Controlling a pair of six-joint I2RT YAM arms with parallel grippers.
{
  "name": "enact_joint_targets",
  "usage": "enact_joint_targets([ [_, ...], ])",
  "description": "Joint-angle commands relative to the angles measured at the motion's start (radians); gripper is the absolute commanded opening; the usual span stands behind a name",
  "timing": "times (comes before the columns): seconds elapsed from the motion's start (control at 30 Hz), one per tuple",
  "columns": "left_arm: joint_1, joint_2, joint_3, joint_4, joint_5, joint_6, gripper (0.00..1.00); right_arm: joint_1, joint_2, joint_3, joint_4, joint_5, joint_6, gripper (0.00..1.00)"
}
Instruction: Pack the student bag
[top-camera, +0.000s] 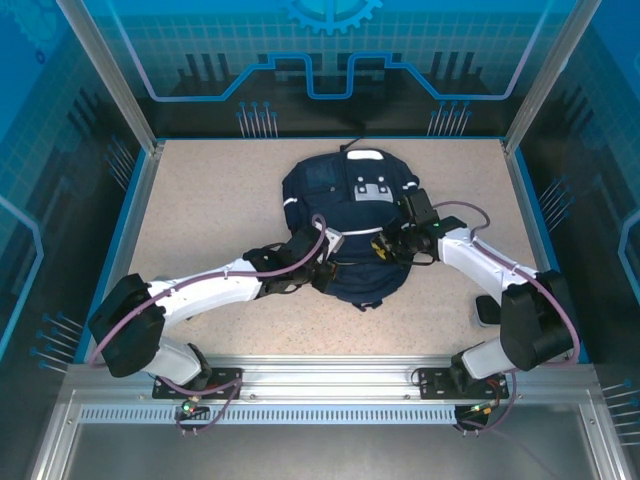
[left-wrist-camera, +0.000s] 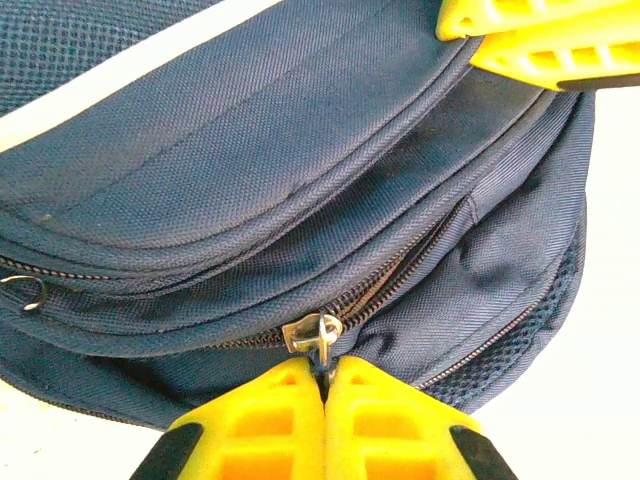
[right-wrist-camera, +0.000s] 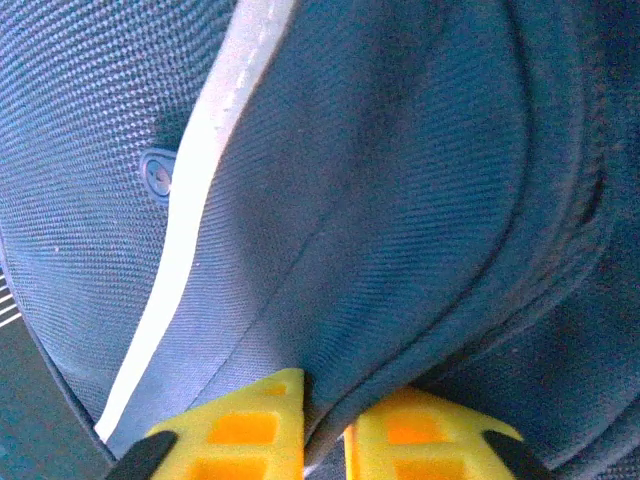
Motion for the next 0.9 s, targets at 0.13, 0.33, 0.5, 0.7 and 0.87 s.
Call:
enact_joint_targets([
  [0.13, 0.026, -0.054, -0.032, -0.020, -0.105, -0.009, 0.00, -0.020, -0.070, 0.015, 0.013, 0.102, -0.076, 0.00],
  [0.33, 0.160, -0.095, -0.088, 0.023, -0.065, -0.025, 0.00, -0.039, -0.080, 0.022, 0.036, 0.037, -0.126, 0.00],
  [0.5, 0.226, -0.039, -0.070, 0.087, -0.048, -0.037, 0.00, -0.035, -0.037, 0.050, 0.070, -0.034, -0.156, 0.00],
  [0.7, 0.295, 0.038, -0.015, 0.118, -0.044, -0.048, 0.00, -0.024, 0.027, 0.113, 0.082, -0.105, -0.204, 0.00],
  [0.87, 0.357, 0.082, 0.016, 0.107, -0.051, -0.033, 0.00, -0.019, 0.068, 0.156, 0.065, -0.124, -0.229, 0.00],
])
